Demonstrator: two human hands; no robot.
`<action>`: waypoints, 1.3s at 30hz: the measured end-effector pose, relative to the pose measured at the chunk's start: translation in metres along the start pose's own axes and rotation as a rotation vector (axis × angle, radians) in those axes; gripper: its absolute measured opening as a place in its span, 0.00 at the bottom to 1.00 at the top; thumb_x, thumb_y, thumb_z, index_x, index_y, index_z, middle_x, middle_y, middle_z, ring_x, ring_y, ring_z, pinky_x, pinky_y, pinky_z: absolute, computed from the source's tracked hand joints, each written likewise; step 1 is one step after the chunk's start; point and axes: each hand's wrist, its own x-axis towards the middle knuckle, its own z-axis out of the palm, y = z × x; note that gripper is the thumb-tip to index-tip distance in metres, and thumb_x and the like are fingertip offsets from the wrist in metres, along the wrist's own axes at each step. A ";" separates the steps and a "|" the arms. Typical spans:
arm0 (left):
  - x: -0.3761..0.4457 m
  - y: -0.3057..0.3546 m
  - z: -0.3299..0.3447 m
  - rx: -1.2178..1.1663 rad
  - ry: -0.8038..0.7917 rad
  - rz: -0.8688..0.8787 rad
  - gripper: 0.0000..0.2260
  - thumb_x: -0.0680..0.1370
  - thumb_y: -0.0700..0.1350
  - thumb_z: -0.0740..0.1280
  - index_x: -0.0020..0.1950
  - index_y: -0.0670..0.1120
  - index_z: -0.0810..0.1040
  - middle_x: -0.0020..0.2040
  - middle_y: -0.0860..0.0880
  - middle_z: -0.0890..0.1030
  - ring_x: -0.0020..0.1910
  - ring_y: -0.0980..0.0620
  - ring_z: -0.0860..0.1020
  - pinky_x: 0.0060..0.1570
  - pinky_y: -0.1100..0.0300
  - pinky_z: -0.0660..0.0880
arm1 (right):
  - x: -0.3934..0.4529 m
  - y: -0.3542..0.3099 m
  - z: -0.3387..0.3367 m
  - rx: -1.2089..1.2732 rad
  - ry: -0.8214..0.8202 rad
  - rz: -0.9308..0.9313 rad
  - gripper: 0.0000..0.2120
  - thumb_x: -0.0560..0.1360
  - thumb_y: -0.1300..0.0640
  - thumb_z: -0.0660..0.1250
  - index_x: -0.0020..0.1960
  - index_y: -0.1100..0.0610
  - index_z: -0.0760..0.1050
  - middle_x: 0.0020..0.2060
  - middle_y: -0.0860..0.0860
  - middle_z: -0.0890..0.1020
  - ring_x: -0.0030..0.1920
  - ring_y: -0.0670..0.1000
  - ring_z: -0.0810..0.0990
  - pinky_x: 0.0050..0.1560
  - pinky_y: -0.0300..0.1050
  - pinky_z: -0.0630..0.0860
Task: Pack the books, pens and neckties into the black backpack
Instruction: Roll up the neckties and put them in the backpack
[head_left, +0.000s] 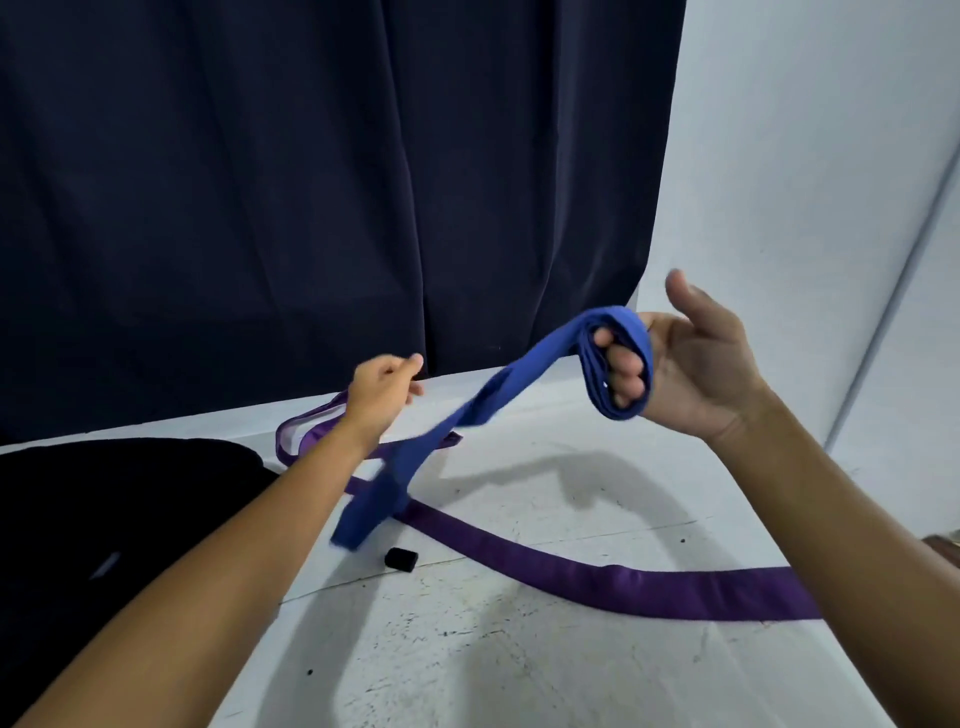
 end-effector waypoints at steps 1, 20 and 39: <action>-0.005 0.007 0.005 -0.063 0.030 0.092 0.08 0.80 0.45 0.66 0.42 0.47 0.78 0.41 0.46 0.82 0.39 0.54 0.78 0.39 0.64 0.72 | 0.001 -0.003 0.010 -0.071 0.143 -0.037 0.27 0.71 0.41 0.66 0.47 0.67 0.82 0.34 0.57 0.83 0.32 0.54 0.82 0.38 0.43 0.80; -0.115 0.045 0.116 -0.240 -0.055 0.320 0.16 0.70 0.48 0.78 0.53 0.46 0.79 0.48 0.54 0.82 0.47 0.56 0.81 0.48 0.54 0.80 | 0.014 -0.007 0.056 0.189 0.263 -0.150 0.37 0.77 0.38 0.56 0.60 0.73 0.76 0.58 0.66 0.80 0.58 0.62 0.81 0.55 0.55 0.80; -0.045 0.016 0.072 -0.323 -0.082 0.321 0.21 0.76 0.36 0.70 0.25 0.48 0.70 0.22 0.55 0.67 0.25 0.58 0.64 0.28 0.63 0.63 | 0.000 -0.004 0.054 -0.011 0.354 0.039 0.31 0.76 0.44 0.57 0.56 0.72 0.79 0.52 0.66 0.83 0.51 0.61 0.84 0.52 0.51 0.82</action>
